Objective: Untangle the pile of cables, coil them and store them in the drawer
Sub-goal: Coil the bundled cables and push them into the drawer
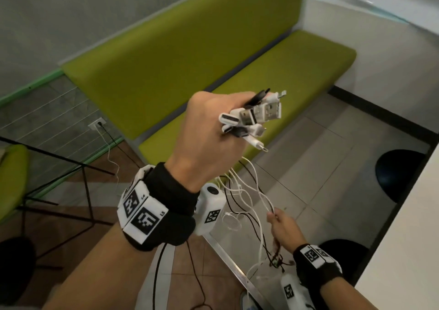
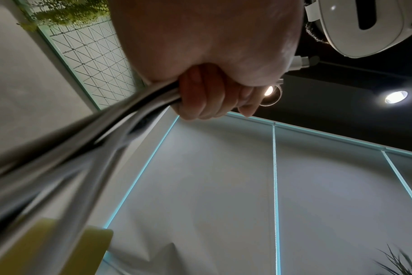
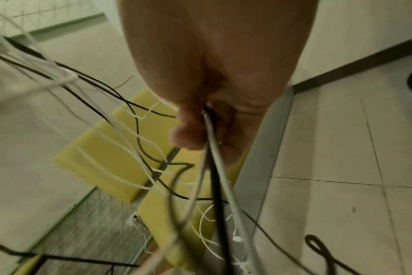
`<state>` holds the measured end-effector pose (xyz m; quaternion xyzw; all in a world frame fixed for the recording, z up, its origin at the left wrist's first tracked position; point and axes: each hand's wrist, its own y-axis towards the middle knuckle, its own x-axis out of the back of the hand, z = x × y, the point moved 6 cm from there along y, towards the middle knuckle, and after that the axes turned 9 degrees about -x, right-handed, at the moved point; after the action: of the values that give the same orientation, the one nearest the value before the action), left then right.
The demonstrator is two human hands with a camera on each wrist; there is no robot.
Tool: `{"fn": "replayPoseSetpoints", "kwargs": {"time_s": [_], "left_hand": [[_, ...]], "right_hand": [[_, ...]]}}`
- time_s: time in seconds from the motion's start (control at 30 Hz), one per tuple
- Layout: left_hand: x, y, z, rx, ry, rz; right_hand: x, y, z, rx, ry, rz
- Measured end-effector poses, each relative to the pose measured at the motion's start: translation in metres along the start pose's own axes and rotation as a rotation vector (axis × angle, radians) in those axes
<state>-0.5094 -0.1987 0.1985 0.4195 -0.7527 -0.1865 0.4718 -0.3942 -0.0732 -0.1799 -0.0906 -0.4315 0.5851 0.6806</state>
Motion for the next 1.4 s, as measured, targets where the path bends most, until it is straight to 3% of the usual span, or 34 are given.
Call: {"fn": "replayPoseSetpoints", "kwargs": {"time_s": [0.07,0.17,0.33,0.4,0.5,0.63,0.73,0.8,0.87,0.93,1.03,1.1,1.23,1.33,1.4], "left_hand": [[0.000,-0.002,0.001,-0.003,0.000,-0.025],[-0.002,-0.005,0.001,-0.019,-0.021,-0.030],[-0.003,-0.008,0.001,0.003,-0.067,-0.024],[-0.002,-0.008,-0.003,-0.003,-0.046,-0.013],[0.003,-0.008,-0.004,-0.016,-0.034,-0.040],[0.011,-0.007,-0.001,0.010,-0.008,-0.054],[0.019,-0.003,-0.005,-0.026,0.007,-0.078],[0.024,-0.003,-0.008,-0.033,0.005,-0.120],[0.026,-0.004,-0.012,-0.039,-0.020,-0.132],[0.023,-0.004,-0.018,-0.042,-0.046,-0.116],[0.015,-0.003,-0.025,0.001,-0.131,-0.119],[0.011,-0.003,-0.026,0.037,-0.198,-0.123],[-0.007,-0.011,-0.022,0.136,-0.309,-0.096],[-0.017,-0.015,-0.025,0.228,-0.374,-0.072],[-0.019,-0.016,-0.025,0.265,-0.391,-0.085]], "right_hand": [[0.004,0.000,0.007,0.041,0.007,-0.018],[0.015,0.004,0.008,0.022,0.220,-0.097],[0.012,-0.001,0.022,0.140,-0.024,-0.168],[0.006,0.002,0.021,0.111,-0.211,-0.127],[0.005,0.005,0.013,0.071,-0.289,-0.121],[0.014,0.008,-0.006,-0.098,-0.577,-0.240],[0.018,0.011,-0.026,-0.266,-0.755,-0.084],[0.020,0.009,-0.031,-0.287,-0.799,0.042],[0.028,0.007,-0.024,-0.285,-0.768,0.070],[0.036,0.001,0.002,-0.184,-0.596,0.071],[0.039,-0.026,0.062,0.148,-0.050,0.151],[0.037,-0.057,0.103,0.373,0.175,0.224],[0.017,-0.104,0.149,0.643,0.205,0.209],[0.006,-0.108,0.161,0.732,0.152,0.021],[-0.001,-0.093,0.152,0.694,0.106,-0.057]]}}
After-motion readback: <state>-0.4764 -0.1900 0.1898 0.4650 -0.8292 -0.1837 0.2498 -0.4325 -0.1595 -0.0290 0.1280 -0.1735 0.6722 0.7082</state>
